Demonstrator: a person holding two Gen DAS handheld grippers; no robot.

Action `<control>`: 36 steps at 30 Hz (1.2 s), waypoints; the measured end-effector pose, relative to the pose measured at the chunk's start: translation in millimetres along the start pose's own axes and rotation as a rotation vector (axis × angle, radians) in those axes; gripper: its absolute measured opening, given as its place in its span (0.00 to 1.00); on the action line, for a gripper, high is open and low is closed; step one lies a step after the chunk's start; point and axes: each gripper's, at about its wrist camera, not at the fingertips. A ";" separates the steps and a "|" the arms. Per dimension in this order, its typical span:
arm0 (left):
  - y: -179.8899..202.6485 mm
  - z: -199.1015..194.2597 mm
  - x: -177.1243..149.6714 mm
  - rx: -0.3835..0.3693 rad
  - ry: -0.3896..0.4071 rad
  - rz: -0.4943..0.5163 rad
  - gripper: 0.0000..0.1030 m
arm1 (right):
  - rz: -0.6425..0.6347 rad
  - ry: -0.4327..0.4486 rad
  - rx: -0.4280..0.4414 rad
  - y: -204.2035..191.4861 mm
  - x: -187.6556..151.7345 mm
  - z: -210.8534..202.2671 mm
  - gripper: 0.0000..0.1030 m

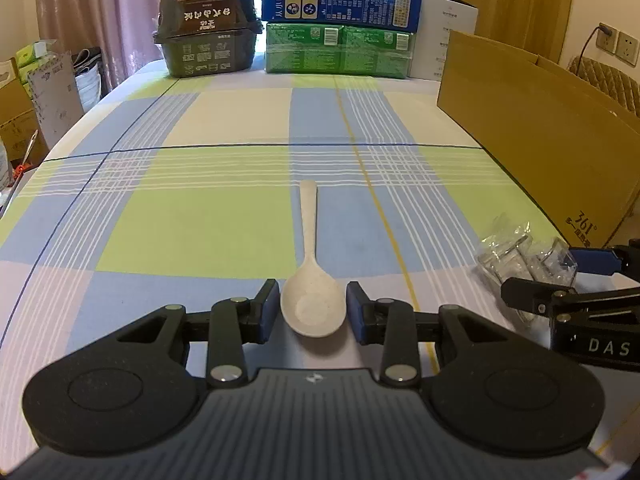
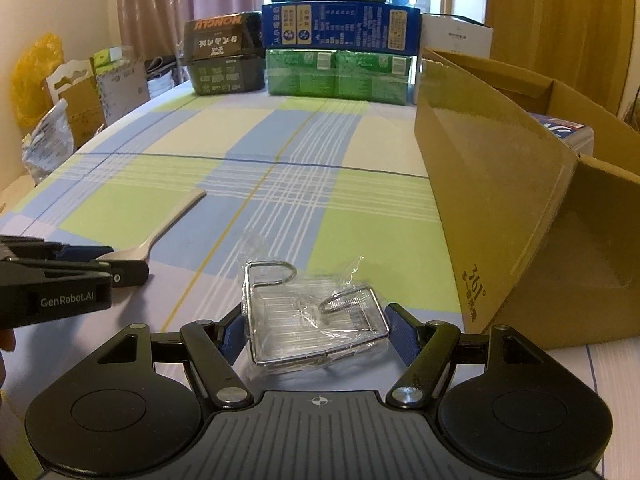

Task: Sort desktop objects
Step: 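Carry the spoon and soap dish over the cardboard box with both grippers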

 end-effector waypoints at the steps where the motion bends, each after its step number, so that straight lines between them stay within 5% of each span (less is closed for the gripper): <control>1: 1.3 0.3 0.0 0.007 -0.002 0.011 0.27 | 0.000 0.002 -0.002 0.1 -0.1 0.2 0.67; 21: 15.3 -26.7 7.7 -0.020 0.029 0.012 0.27 | 0.029 0.057 -0.009 0.2 10.8 -25.2 0.66; 36: 34.3 -83.1 28.8 -0.029 0.075 -0.007 0.27 | 0.056 0.133 -0.022 2.5 25.7 -94.5 0.66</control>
Point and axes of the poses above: each gripper's, at about its wrist camera, not at the fingertips, and z roughly the way its jaws point, y to its right, x to its top, and after that the axes turned 7 degrees about y, right-handed
